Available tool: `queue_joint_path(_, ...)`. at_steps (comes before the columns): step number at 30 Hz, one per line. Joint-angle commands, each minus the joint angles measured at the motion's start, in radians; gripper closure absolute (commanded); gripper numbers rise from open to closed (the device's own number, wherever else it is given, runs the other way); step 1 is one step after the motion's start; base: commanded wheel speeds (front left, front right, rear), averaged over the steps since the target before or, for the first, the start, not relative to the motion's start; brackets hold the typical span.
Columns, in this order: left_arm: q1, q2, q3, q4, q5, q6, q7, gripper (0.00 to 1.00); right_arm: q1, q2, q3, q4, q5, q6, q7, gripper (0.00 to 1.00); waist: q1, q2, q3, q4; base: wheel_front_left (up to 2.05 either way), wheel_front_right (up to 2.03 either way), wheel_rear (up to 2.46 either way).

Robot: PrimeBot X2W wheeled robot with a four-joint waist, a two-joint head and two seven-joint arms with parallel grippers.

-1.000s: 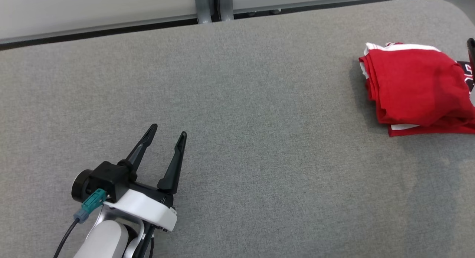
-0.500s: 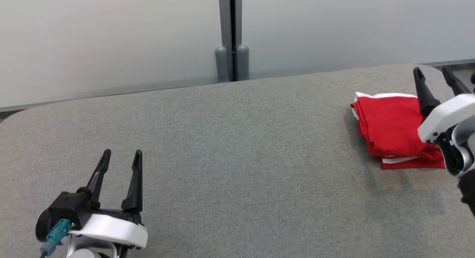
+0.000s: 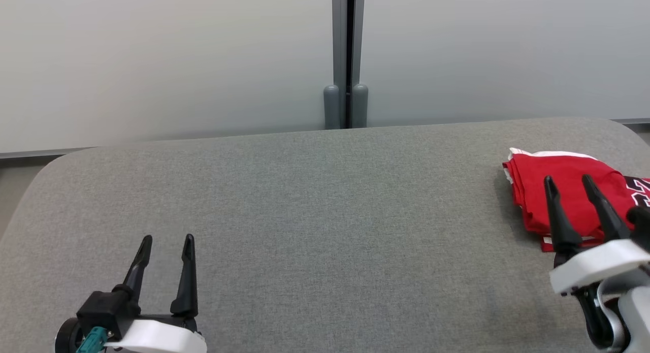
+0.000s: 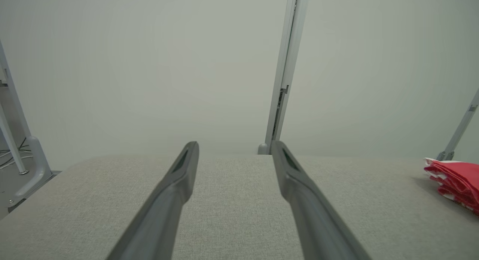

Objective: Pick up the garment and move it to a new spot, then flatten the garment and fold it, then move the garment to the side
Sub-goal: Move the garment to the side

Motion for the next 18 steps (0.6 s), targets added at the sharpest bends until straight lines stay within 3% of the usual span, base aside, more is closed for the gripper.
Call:
queue_joint_path(1, -0.002, 0.001, -0.002, 0.01, 0.013, -0.001, -0.005, 0.0, 0.03, 0.004, -0.015, -0.024, -0.019, 0.0, -0.004, 0.0, 0.0, -0.0001, 0.001, 0.008, 0.0, 0.0, 0.0)
queue_joint_path(8, 0.0, -0.045, 0.019, 0.069, 0.072, -0.021, -0.008, 0.0, 0.25, 0.109, -0.122, -0.202, -0.155, 0.0, -0.004, 0.0, 0.0, -0.0001, 0.006, 0.023, 0.0, 0.0, 0.0)
queue_joint_path(18, 0.035, -0.101, 0.087, 0.092, 0.125, -0.062, -0.008, 0.0, 0.292, 0.157, -0.162, -0.244, -0.224, 0.0, 0.0, 0.0, 0.0, -0.0001, 0.008, 0.014, 0.0, 0.0, 0.0)
